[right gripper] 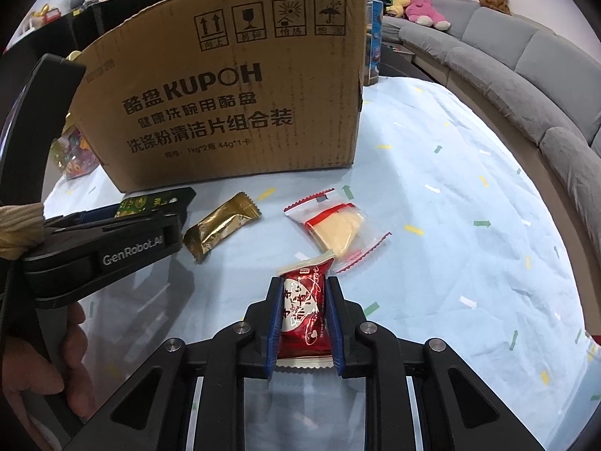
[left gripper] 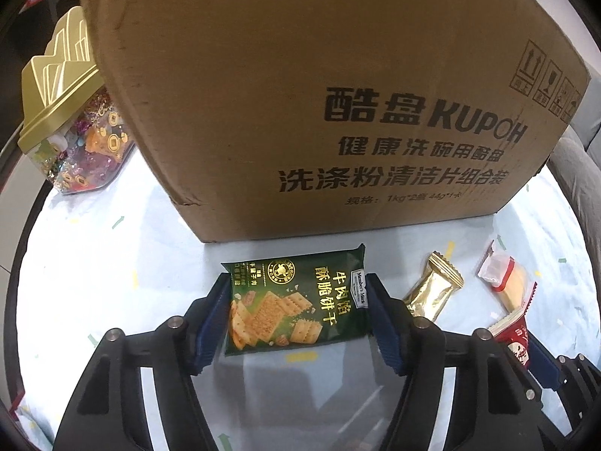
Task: Organize snacks
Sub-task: 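Grasp the green cracker packet with the left tool while the right tool grasps the red wrapped pastry, then lift and carry both held snacks over the open cardboard box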
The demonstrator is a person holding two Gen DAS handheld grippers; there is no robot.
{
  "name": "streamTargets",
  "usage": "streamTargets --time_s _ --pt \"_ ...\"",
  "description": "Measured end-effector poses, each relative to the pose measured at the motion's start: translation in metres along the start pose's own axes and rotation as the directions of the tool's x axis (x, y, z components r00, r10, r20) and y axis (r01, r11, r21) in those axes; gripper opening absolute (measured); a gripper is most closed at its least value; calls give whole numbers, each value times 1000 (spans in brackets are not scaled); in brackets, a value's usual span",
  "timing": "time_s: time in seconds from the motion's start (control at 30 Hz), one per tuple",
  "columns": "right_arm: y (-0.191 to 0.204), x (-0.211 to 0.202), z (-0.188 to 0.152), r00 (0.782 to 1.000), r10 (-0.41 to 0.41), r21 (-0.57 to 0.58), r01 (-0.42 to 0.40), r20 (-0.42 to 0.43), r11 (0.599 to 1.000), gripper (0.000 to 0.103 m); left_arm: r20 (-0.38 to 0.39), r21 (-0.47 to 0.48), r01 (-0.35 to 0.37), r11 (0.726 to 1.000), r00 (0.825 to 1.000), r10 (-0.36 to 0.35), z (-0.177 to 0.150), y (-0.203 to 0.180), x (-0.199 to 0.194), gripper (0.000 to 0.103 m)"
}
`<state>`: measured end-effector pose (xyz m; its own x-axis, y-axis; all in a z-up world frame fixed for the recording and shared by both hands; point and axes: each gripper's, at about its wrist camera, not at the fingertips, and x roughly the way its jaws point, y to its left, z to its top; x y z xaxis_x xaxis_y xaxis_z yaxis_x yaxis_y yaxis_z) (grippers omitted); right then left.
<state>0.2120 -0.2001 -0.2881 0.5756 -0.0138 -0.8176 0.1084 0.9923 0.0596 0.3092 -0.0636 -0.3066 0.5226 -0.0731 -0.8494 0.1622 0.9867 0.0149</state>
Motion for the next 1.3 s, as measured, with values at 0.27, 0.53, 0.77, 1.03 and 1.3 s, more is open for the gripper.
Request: streamTargets --time_s 0.27,0.53,0.77,1.03,1.3 --pt "-3 -8 4 1000 1 3 -1 19 1000 23 -4 -3 -6 1000 1000 6 -11 -3 -7 65" --pt "-2 -20 7 999 13 1 -13 45 1000 23 22 -8 -24 1000 999 25 -10 2 -25 65" --pt "-3 -36 13 997 16 -2 -16 77 1000 23 51 -21 -38 999 998 39 -14 3 -53 65" --pt "-1 -58 19 992 20 -4 -19 127 1000 23 93 -25 -51 998 994 53 -5 15 -107 65" --pt "-4 -89 29 984 29 -10 -28 174 1000 23 138 -26 -58 998 989 61 -2 9 -149 65"
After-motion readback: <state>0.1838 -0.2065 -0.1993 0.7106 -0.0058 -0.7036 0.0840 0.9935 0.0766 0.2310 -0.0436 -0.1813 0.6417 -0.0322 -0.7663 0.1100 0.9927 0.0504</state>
